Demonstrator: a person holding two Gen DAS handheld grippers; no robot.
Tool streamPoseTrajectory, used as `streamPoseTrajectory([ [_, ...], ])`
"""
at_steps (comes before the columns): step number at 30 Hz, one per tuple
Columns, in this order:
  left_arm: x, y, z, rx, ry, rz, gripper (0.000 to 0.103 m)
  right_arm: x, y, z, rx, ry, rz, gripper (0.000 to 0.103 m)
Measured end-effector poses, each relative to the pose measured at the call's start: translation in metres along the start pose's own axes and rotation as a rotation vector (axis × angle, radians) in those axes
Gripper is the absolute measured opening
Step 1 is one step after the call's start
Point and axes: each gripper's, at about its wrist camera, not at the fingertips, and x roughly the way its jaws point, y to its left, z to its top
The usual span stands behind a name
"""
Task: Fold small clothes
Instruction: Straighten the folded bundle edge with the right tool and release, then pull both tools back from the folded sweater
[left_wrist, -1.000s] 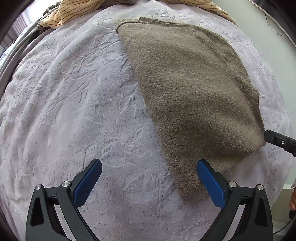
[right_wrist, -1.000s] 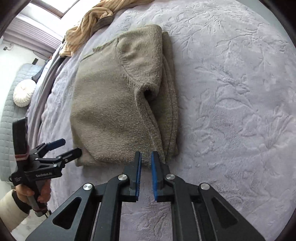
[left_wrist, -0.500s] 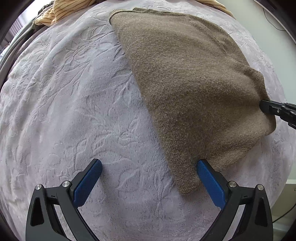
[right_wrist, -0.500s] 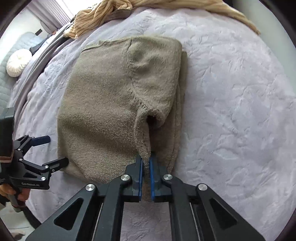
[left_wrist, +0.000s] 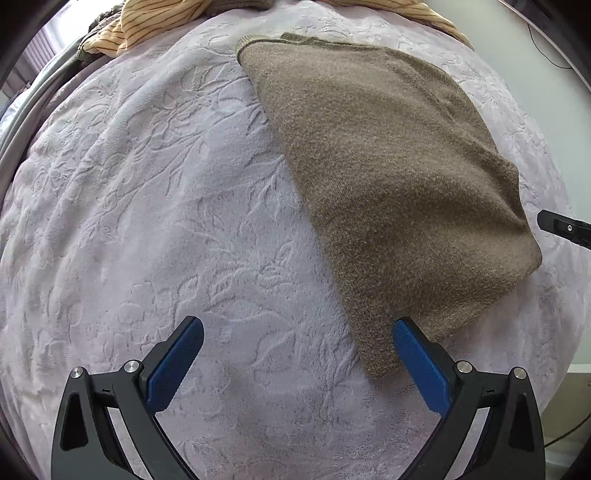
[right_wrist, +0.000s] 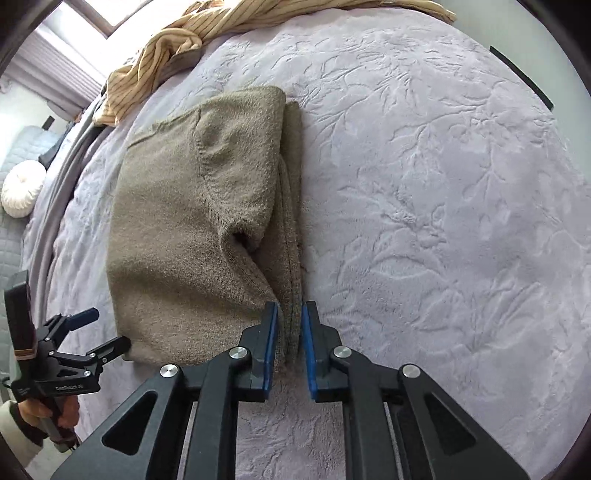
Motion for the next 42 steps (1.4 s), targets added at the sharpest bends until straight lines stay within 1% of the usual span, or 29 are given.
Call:
streamPoseTrajectory([
  [2,-0.004,0.003,0.002,-0.016,-0.005,0.007,0.103,-0.010,0.001,0.005,0.005,-0.024,0.026,0.015],
  [5,-0.009,0.005,0.006,-0.042,-0.013,0.005,0.103,-0.014,0.019,0.016,-0.022,-0.053,0.066,0.017],
  [8,-0.011,0.006,0.010,-0.053,-0.016,0.015,0.103,0.000,0.040,0.026,-0.058,-0.046,0.079,0.017],
  [10,-0.006,0.013,0.014,-0.053,-0.013,0.015,0.103,0.006,0.048,0.029,-0.065,-0.036,0.092,0.017],
  [12,-0.004,0.012,0.015,-0.049,-0.009,0.018,0.103,0.011,0.054,0.031,-0.081,-0.030,0.096,0.017],
  [14,-0.005,0.007,0.017,-0.052,-0.005,0.017,0.103,0.017,0.053,0.031,-0.092,-0.018,0.083,0.017],
  [17,-0.001,0.018,0.015,-0.060,0.003,0.017,0.103,0.037,0.042,0.036,-0.062,0.027,0.050,0.017],
  [19,0.002,0.018,0.014,-0.063,0.006,0.019,0.103,0.045,0.030,0.036,-0.018,0.051,0.084,0.017],
  [21,0.003,0.019,0.015,-0.065,0.010,0.017,0.103,0.046,0.024,0.035,0.008,0.050,0.109,0.016],
  [27,0.007,0.024,0.021,-0.070,0.013,0.016,0.103,0.042,0.027,0.034,-0.008,0.058,0.119,0.017],
  [30,0.001,0.029,0.027,-0.088,0.000,0.021,0.103,0.032,0.023,0.033,0.021,0.036,0.158,0.018],
  [33,0.000,0.035,0.037,-0.111,0.018,0.021,0.103,0.021,0.015,0.032,0.061,0.012,0.215,0.031],
  [34,0.002,0.037,0.041,-0.125,0.029,0.019,0.103,0.019,0.012,0.032,0.074,0.007,0.232,0.040],
  [35,0.002,0.039,0.045,-0.140,0.034,0.016,0.103,0.016,0.010,0.033,0.086,0.001,0.234,0.052],
  [36,0.001,0.042,0.050,-0.155,0.029,0.010,0.103,0.013,0.007,0.034,0.092,-0.005,0.217,0.059],
  [37,0.000,0.044,0.053,-0.165,0.020,0.004,0.103,0.010,0.004,0.035,0.096,-0.011,0.218,0.063],
  [40,-0.006,0.051,0.064,-0.197,-0.017,-0.011,0.103,0.003,-0.004,0.042,0.120,-0.019,0.263,0.063],
  [42,-0.006,0.053,0.070,-0.212,-0.025,-0.025,0.103,0.005,-0.010,0.048,0.130,-0.015,0.260,0.063],
])
